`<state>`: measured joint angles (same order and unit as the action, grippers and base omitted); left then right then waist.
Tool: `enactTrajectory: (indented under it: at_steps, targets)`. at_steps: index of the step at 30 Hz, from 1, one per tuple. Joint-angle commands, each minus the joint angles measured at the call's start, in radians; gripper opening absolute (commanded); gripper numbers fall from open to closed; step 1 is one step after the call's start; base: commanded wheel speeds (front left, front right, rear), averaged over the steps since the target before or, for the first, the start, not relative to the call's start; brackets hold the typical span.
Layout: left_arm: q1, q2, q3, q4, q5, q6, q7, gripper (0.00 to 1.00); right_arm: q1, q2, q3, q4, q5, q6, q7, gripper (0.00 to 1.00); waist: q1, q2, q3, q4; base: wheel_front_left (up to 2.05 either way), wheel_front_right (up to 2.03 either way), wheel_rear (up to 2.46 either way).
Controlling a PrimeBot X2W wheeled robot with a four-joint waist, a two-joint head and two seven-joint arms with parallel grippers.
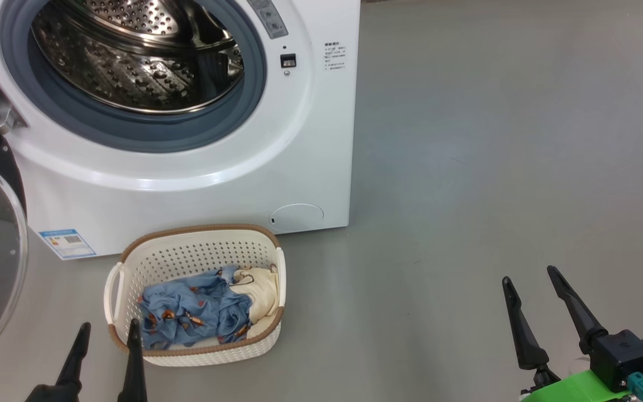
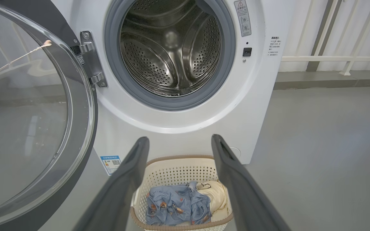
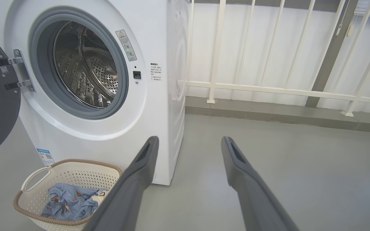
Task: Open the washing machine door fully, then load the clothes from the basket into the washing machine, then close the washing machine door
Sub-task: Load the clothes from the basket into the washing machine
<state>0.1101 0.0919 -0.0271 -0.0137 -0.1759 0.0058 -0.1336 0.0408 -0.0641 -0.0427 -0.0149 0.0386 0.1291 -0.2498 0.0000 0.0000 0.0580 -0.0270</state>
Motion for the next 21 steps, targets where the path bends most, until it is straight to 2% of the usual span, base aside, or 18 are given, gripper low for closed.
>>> enactTrajectory:
  at_steps: [1, 16, 21]
  targets:
    - [-0.043, 0.016, 0.033, -0.02, -0.006, 0.012, -0.004, 1.0, -0.03, -0.008, 0.028, -0.021, 0.003, 0.002, -0.012, 1.0, 0.0, 0.0, 0.0, 0.001, 0.0, 0.0, 0.0]
    - [-0.04, 0.026, 0.024, -0.012, -0.009, 0.024, -0.007, 1.0, -0.018, -0.005, 0.027, -0.02, 0.007, 0.002, -0.012, 1.0, 0.0, 0.0, -0.015, 0.01, 0.01, -0.01, 0.0]
    - [-0.041, 0.029, 0.023, -0.013, -0.002, 0.037, -0.009, 1.0, -0.018, -0.004, 0.028, -0.022, 0.007, 0.002, -0.012, 1.0, 0.0, 0.0, -0.014, 0.011, 0.52, -0.59, 0.06]
